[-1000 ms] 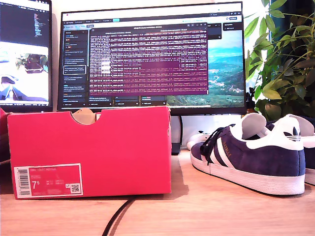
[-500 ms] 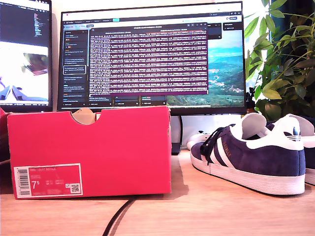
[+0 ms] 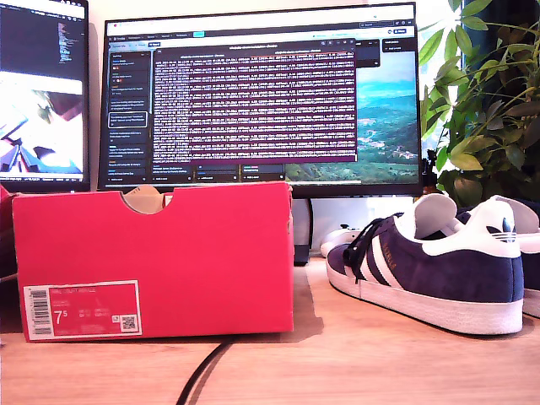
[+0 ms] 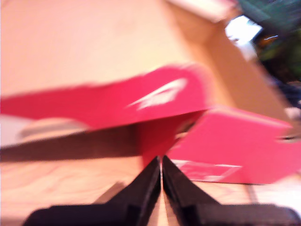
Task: Pack the blue shoes by picking the first shoe and placing it inside the red shoebox, left side, then picking and rotating the second shoe and placing it in the shoebox
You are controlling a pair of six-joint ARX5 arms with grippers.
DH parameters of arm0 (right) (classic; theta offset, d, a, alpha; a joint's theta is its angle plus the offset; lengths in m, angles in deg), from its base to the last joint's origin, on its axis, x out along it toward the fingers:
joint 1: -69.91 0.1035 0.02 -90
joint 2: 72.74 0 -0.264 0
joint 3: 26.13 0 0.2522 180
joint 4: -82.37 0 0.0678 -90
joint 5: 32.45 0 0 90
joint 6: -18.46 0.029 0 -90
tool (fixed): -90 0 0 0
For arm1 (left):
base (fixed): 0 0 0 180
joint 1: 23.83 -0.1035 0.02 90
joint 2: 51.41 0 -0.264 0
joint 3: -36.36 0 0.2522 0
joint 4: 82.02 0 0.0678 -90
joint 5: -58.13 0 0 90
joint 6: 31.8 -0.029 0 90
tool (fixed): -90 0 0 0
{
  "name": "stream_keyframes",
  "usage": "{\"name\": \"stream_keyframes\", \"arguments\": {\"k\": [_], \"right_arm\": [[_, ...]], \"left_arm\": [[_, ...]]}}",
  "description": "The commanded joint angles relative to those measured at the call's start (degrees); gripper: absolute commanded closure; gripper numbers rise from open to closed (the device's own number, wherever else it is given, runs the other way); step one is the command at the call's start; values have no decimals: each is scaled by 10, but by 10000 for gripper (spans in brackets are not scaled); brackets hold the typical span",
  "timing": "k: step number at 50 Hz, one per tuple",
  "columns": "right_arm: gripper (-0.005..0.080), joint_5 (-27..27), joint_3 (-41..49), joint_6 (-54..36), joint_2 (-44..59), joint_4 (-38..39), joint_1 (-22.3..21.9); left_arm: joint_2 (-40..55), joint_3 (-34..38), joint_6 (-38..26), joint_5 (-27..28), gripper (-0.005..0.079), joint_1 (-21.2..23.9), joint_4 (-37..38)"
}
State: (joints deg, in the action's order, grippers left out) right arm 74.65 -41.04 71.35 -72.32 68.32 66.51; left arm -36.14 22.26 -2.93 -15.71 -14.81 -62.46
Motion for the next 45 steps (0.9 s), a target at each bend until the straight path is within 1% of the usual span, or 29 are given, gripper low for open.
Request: {"name": "stream_keyframes", "arguments": {"k": [1, 7, 8, 10, 11, 12, 14, 15, 17, 23, 27, 35, 45], "right_arm": [[765, 16, 5, -5, -4, 4, 0], [765, 26, -9, -23, -4, -12, 0], [765, 27, -14, -43, -3, -19, 0], [765, 32, -22, -46, -3, -29, 0], [765, 37, -26, -46, -3, -40, 0], [765, 40, -32, -73, -3, -50, 0], [765, 40, -42, -73, -2, -70, 0], [765, 40, -48, -97, -2, -81, 0], [765, 40, -59, -111, -1, -94, 0], [765, 43, -99, -155, 8, -167, 0], [765, 45, -129, -190, 24, -202, 0], [765, 46, -196, -238, 84, -269, 0], [765, 47, -308, -316, 232, -384, 0]], "left_arm": [[21, 18, 6, -12, 764, 5, -35], [74, 18, 10, -13, 764, 10, -91], [83, 18, 9, -12, 764, 11, -98], [104, 18, 9, -12, 764, 14, -115], [114, 18, 9, -12, 764, 16, -124], [124, 18, 9, -12, 764, 18, -135], [146, 18, 9, -11, 764, 23, -157], [156, 18, 12, -10, 764, 26, -170], [179, 18, 12, -10, 764, 32, -192], [240, 18, 12, -10, 764, 52, -265], [277, 17, 14, -10, 764, 62, -303], [333, 17, 14, -10, 764, 78, -350], [362, 17, 14, -10, 764, 81, -374]]}}
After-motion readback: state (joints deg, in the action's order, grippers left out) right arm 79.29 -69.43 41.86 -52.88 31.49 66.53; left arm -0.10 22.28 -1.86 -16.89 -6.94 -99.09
